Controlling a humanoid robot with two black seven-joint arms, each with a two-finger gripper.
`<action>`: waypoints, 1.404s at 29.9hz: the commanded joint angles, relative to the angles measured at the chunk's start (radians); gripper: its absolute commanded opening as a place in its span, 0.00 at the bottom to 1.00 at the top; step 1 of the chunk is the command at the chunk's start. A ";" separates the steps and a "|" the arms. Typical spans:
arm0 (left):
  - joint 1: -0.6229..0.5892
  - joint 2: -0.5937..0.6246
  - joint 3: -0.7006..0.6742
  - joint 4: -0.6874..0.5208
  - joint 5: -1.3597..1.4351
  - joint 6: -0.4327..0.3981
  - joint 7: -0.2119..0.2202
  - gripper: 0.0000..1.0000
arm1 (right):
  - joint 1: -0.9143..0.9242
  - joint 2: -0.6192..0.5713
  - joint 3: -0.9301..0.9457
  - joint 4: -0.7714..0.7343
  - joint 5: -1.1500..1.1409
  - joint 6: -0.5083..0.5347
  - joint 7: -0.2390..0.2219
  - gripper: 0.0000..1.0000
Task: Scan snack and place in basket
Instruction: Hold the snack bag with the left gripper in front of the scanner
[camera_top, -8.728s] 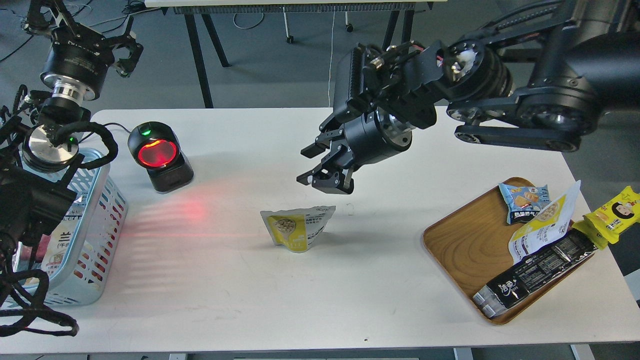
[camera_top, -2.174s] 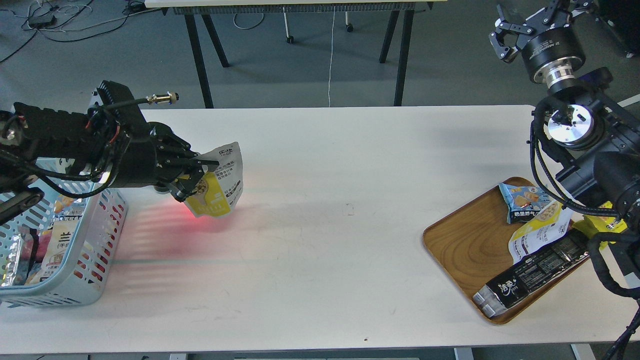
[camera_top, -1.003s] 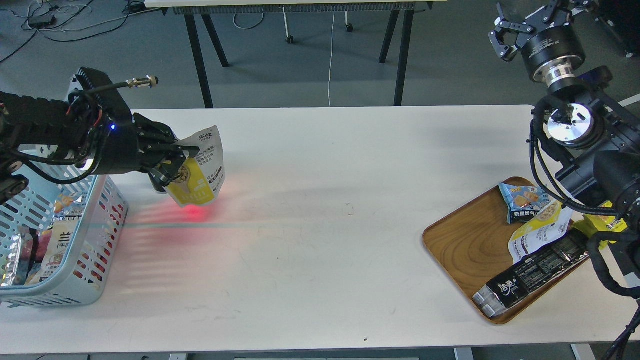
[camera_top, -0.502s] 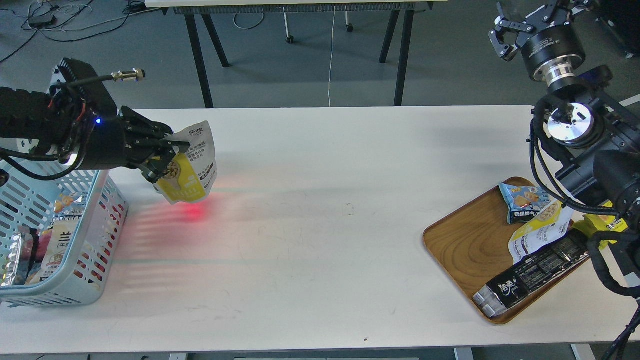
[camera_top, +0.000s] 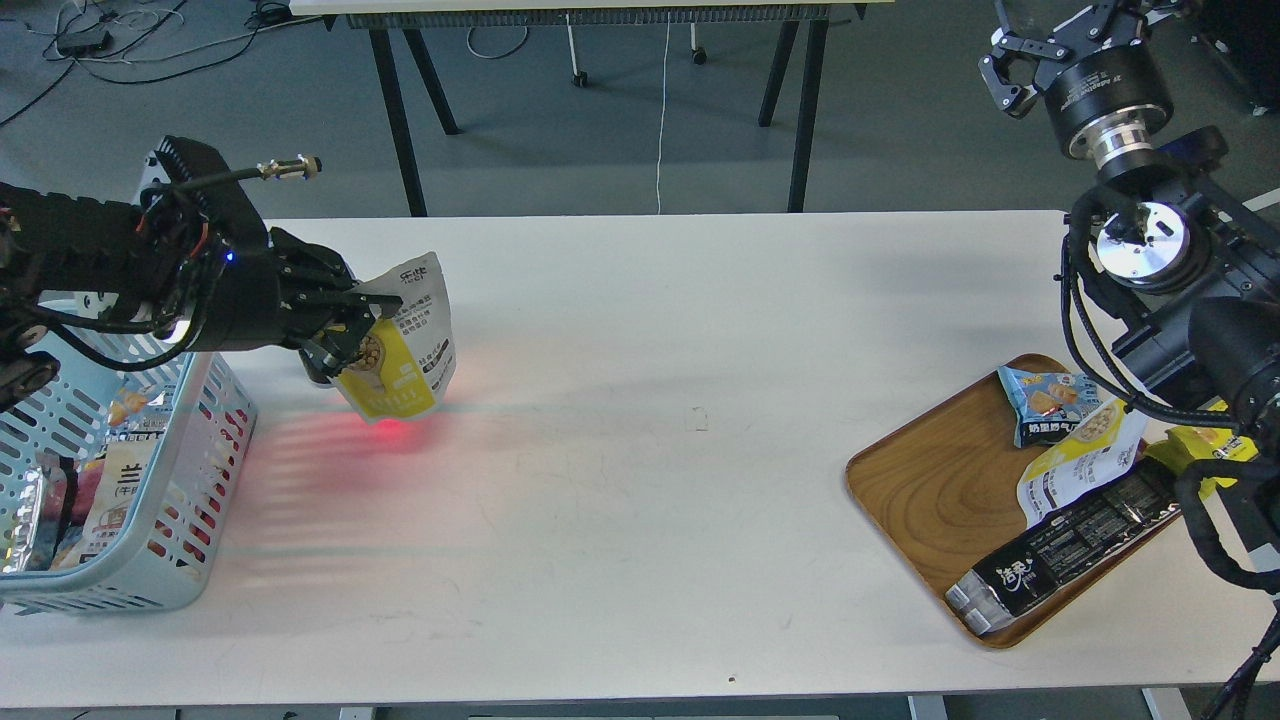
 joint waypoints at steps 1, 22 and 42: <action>0.001 -0.021 0.000 0.027 0.000 0.000 0.000 0.00 | 0.001 -0.001 0.000 0.000 0.000 0.000 0.000 1.00; -0.010 -0.018 -0.003 -0.043 0.000 0.000 -0.003 0.00 | 0.012 -0.003 -0.001 0.000 0.000 0.000 0.000 1.00; -0.024 -0.021 -0.006 -0.012 0.000 0.000 -0.010 0.00 | 0.015 -0.003 -0.001 0.000 0.000 0.000 0.000 1.00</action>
